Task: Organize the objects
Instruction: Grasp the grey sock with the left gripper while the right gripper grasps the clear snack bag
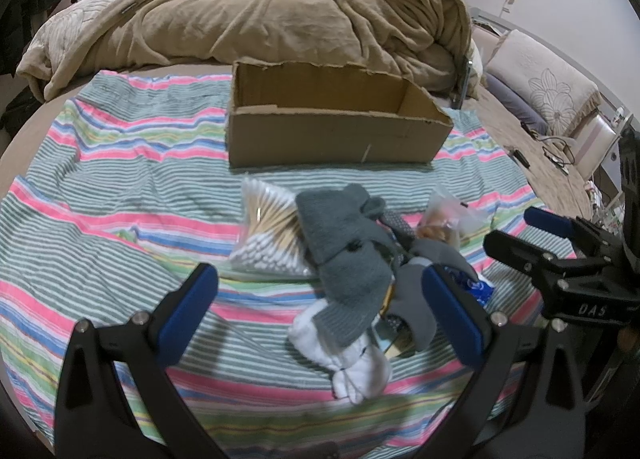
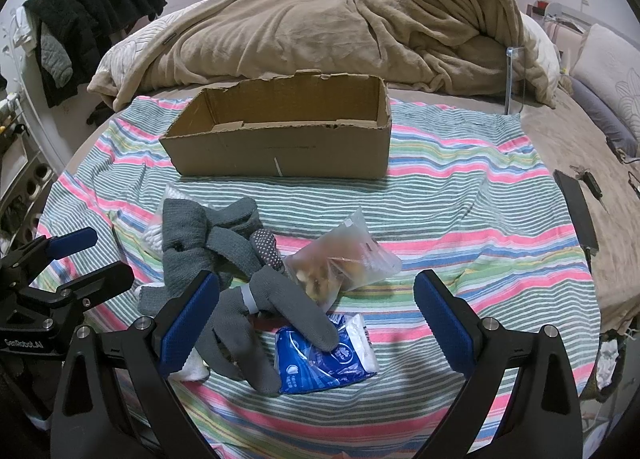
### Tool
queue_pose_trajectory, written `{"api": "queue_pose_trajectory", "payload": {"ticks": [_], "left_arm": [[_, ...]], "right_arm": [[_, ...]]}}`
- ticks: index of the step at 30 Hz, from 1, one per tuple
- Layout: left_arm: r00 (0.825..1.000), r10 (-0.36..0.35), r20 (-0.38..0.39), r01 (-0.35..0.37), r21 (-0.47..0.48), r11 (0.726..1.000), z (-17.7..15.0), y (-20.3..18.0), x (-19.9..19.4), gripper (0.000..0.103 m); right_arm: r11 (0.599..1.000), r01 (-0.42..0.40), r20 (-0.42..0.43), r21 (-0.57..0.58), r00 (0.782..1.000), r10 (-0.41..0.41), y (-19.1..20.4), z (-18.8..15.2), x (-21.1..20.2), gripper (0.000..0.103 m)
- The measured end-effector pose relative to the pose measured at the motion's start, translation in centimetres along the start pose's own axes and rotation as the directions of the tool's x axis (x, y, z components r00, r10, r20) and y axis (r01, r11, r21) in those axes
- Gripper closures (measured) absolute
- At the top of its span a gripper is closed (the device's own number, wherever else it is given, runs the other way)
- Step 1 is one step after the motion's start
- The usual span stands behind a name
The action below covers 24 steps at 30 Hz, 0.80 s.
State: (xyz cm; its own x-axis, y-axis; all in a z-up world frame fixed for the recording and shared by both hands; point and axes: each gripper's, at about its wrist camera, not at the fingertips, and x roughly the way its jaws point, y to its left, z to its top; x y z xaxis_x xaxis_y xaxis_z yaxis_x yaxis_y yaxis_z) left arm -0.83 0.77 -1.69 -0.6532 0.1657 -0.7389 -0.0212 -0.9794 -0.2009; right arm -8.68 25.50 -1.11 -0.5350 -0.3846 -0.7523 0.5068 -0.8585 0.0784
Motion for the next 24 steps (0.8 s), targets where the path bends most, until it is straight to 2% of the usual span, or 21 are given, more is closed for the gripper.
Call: {"api": "queue_pose_trajectory", "payload": {"ticks": [8, 15, 17, 19, 24], "left_arm": [[1.0, -0.011, -0.019, 0.011, -0.003, 1.0, 0.1, 0.0, 0.8, 0.001], [0.995, -0.065, -0.074, 0.064, -0.008, 0.998, 0.2, 0.0, 2.8, 0.001], [0.993, -0.074, -0.087, 0.074, -0.012, 0.997, 0.3, 0.0, 3.5, 0.002], [0.992, -0.078, -0.098, 0.077, -0.011, 0.997, 0.5, -0.1, 4.1, 0.009], [0.987, -0.091, -0.136, 0.091, -0.005, 0.996, 0.7, -0.3, 6.2, 0.014]], "right_arm": [[1.0, 0.001, -0.008, 0.003, 1.0, -0.001, -0.3, 0.3, 0.3, 0.003], [1.0, 0.013, -0.029, 0.02, 1.0, -0.012, -1.5, 0.8, 2.1, 0.003], [1.0, 0.016, -0.033, 0.022, 0.999, -0.015, -1.7, 0.9, 2.6, 0.003], [1.0, 0.018, -0.04, 0.023, 0.999, -0.017, -2.0, 1.0, 3.2, 0.003], [0.999, 0.01, -0.067, 0.043, 0.998, -0.007, -2.9, 1.3, 5.1, 0.003]]}}
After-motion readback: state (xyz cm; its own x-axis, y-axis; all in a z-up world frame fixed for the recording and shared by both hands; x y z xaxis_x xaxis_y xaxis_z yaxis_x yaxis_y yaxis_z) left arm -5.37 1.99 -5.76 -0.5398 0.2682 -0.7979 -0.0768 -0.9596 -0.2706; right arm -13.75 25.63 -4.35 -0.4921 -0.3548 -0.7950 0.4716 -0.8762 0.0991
